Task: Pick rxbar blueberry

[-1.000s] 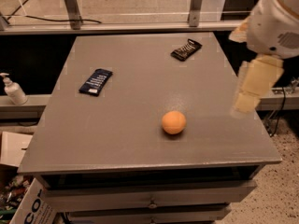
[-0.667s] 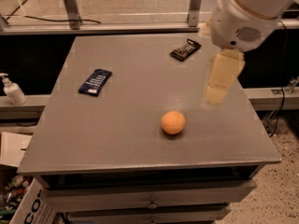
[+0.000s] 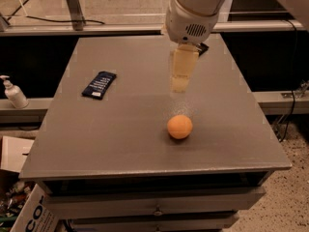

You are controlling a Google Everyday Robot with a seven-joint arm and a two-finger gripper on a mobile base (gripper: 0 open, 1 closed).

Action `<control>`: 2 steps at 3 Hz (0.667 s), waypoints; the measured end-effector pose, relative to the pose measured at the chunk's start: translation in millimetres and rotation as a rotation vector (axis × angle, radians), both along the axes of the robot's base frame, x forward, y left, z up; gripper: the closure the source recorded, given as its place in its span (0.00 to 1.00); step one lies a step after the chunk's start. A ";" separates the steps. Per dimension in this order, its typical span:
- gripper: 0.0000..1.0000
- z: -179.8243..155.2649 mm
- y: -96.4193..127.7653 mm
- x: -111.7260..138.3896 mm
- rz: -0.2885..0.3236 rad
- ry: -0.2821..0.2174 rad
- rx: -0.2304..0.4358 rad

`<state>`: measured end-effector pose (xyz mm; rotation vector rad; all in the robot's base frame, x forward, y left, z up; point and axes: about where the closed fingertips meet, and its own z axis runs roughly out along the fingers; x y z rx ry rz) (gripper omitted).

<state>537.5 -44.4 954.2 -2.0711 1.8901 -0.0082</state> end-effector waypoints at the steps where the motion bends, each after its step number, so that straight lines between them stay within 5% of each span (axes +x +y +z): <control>1: 0.00 -18.4 30.7 35.2 0.081 0.011 -0.010; 2: 0.00 -23.6 30.7 36.6 0.092 0.014 -0.003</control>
Offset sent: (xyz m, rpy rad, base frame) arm 0.0286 0.0235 -0.0150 -0.0129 0.0095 0.0661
